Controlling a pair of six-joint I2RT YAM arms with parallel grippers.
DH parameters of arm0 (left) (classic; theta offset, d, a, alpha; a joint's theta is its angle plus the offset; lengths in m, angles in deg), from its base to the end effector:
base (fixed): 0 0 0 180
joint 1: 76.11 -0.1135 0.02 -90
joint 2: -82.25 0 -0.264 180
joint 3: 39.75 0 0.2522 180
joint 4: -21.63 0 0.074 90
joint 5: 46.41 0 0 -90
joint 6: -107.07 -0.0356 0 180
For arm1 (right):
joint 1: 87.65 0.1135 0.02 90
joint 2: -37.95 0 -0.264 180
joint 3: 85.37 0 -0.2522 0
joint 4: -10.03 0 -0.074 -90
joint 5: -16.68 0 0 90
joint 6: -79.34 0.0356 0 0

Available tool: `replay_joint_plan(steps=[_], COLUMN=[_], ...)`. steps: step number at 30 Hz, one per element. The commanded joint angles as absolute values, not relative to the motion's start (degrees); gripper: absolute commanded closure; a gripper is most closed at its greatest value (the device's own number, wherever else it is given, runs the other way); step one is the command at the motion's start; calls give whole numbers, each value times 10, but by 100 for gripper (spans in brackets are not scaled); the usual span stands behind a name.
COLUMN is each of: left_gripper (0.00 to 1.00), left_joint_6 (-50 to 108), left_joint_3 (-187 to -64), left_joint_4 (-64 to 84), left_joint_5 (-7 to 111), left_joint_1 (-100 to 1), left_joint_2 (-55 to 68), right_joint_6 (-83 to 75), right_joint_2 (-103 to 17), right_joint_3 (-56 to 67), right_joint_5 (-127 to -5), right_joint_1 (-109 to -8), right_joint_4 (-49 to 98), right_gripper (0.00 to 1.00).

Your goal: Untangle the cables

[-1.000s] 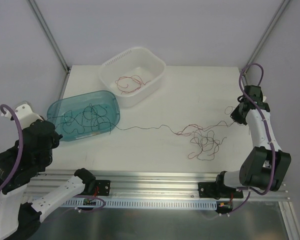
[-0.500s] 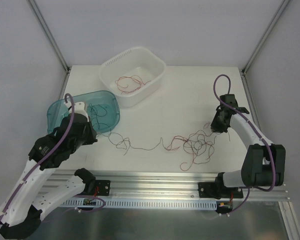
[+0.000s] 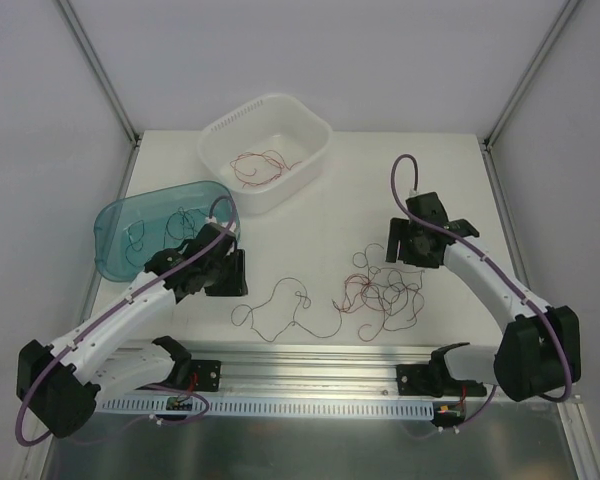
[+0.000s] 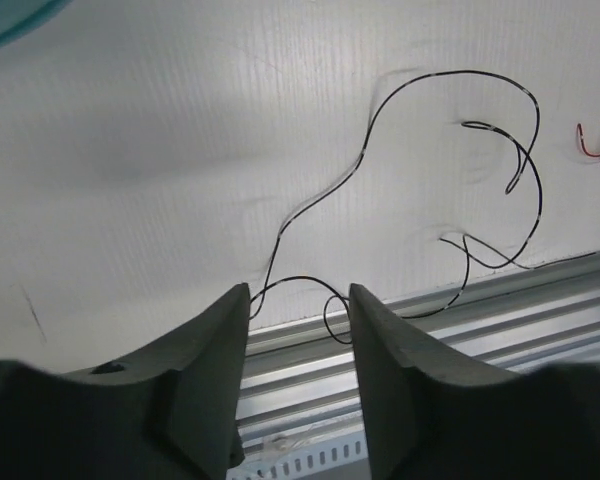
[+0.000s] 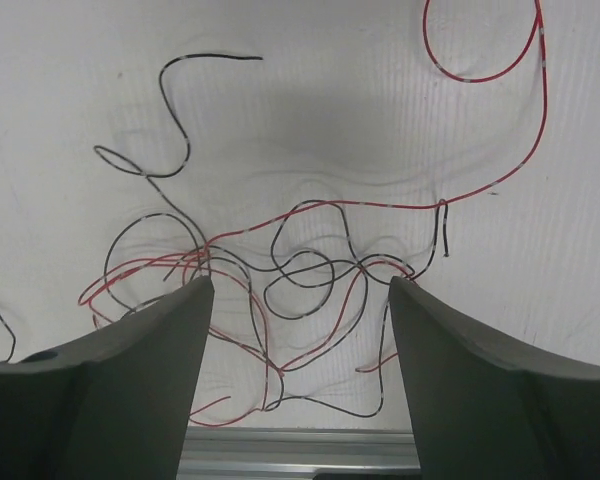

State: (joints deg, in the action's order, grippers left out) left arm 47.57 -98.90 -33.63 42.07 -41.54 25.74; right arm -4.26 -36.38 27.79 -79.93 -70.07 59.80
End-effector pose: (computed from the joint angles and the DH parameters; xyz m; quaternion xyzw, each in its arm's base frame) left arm 0.1593 -0.1086 0.2582 0.0294 0.9467 -0.1617 0.2769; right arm 0.2471 0.0740 0.2428 -0.0771 0.9549 0.0043 0.2867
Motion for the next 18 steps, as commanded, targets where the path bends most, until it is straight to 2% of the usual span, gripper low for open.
replay_joint_plan(steps=[1,2,3,6,7,15,18], left_gripper=[53,46,31,16,14,16,21], left_joint_6=[490,493,505,533,539,649,671], left_joint_3=[-992,-1005,-1013,-1060,-1073,-1134,-1153], left_joint_4=[-288,-284,-281,-270,-269,-169,-139], left_joint_5=[457,458,458,455,453,410,399], left_joint_1=[-393,-382,-359,-290,-275,-178,-155], left_joint_2=[258,263,261,241,230,80,12], right_joint_6=[-52,-51,-49,-35,-31,39,56], right_joint_2=[-315,-306,-292,-269,-254,-179,-158], right_joint_3=[252,253,255,267,271,334,358], right_joint_5=[-824,-826,-831,-842,-841,-830,-825], right_joint_1=[-671,-660,-655,-641,-639,-628,-624], right_joint_4=[629,631,633,638,639,615,598], right_gripper=[24,21,19,14,13,5,5])
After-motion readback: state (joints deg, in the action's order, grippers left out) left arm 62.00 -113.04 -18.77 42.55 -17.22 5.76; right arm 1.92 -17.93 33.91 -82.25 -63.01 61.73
